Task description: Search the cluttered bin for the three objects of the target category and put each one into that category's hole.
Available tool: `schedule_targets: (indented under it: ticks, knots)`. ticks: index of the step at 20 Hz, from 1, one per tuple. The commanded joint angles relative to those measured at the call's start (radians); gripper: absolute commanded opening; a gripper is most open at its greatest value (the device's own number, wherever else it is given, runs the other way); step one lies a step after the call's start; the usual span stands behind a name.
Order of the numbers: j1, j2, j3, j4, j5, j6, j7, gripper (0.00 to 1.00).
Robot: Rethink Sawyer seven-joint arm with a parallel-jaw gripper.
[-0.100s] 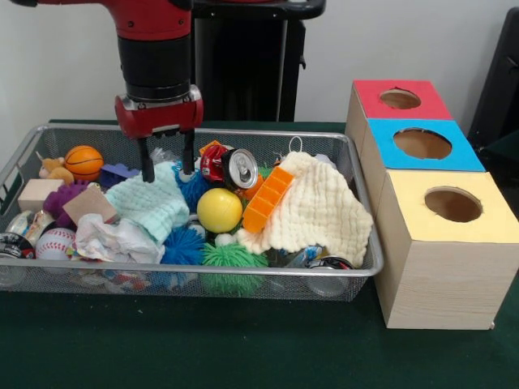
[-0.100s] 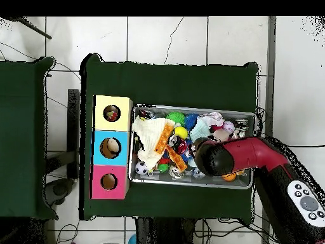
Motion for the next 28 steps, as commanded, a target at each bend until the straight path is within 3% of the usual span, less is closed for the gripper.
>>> schedule_targets:
  ticks: [1,7,14,20,28]
  knots:
    - [-0.021,-0.028,0.061,-0.026,0.031,0.171,-0.309,1.00]
    - [-0.032,-0.033,0.079,-0.054,0.029,0.202,-0.344,1.00]
    - [0.021,0.014,0.013,-0.005,-0.098,0.040,-0.180,1.00]
    - [0.041,0.096,-0.033,-0.021,-0.192,-0.051,-0.113,1.00]
    - [-0.006,0.153,-0.009,-0.039,-0.164,-0.047,-0.170,1.00]
